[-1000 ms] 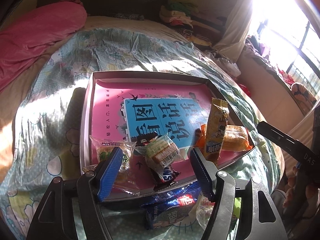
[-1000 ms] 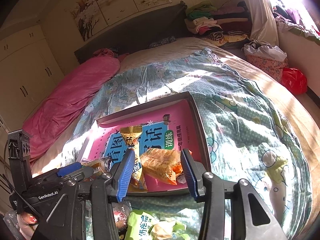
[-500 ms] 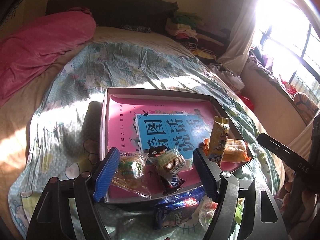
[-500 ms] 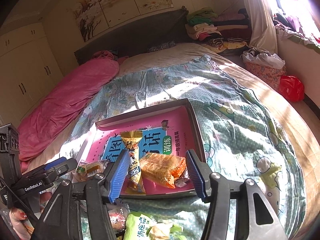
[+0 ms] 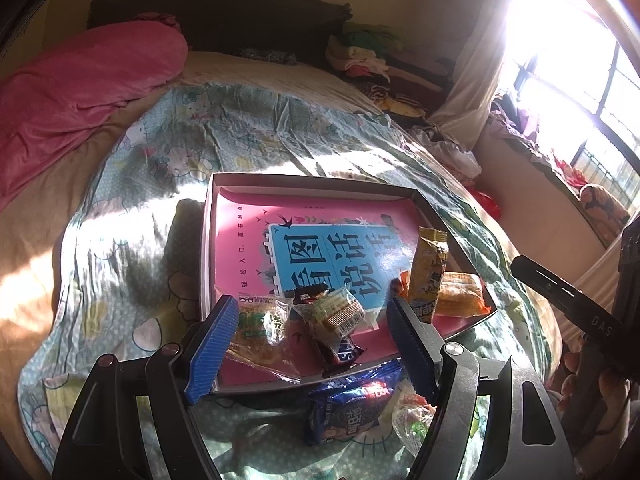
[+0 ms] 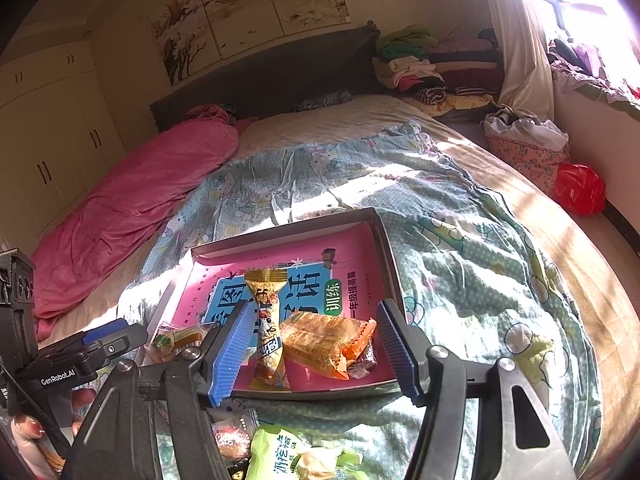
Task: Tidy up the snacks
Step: 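Move both grippers back toward the blue Oreo pack beside the tray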
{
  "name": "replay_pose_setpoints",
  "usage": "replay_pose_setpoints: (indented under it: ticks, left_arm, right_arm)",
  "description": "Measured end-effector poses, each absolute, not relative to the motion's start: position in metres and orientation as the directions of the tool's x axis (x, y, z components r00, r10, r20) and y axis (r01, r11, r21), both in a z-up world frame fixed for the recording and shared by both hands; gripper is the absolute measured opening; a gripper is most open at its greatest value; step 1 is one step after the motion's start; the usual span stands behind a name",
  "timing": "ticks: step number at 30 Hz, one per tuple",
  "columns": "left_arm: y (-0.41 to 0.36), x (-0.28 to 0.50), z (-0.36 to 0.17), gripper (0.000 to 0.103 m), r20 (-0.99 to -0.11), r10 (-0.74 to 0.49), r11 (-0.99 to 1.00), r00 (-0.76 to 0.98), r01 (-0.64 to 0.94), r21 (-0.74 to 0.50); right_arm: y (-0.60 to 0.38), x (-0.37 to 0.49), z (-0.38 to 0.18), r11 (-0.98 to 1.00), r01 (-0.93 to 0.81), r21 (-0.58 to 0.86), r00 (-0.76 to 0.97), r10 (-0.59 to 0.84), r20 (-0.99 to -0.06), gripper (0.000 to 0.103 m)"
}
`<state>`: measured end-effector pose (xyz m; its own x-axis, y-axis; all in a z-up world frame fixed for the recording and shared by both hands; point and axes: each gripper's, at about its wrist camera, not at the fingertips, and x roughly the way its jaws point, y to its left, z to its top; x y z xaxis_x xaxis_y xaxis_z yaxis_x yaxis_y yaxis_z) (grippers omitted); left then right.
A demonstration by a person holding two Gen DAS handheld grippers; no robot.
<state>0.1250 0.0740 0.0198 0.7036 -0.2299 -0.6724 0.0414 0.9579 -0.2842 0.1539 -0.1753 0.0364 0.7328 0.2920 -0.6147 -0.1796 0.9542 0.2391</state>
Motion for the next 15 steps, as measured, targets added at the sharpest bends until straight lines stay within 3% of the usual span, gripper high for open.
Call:
replay_pose_setpoints:
  ticks: [7, 10, 15]
  left_arm:
    - [0.076, 0.120, 0.020, 0.078, -0.673, -0.240, 0.956, 0.699, 0.048, -0.291]
    - [0.075, 0.118, 0.020, 0.078, -0.675, -0.242, 0.956, 0.697, 0.055, -0.287]
    - [0.074, 0.114, 0.018, 0.078, -0.681, -0.245, 0.957, 0.690, 0.061, -0.282]
  right_arm:
    - [-0.170, 0.150, 0.039, 0.958, -0.190, 0.215, 0.740, 0.284, -0.609, 0.064]
    - [-0.168, 0.149, 0.040, 0.959, -0.197, 0.206, 0.744, 0.283, -0.606, 0.071]
    - [-0.165, 0.147, 0.041, 0.959, -0.206, 0.195, 0.743, 0.283, -0.606, 0.072]
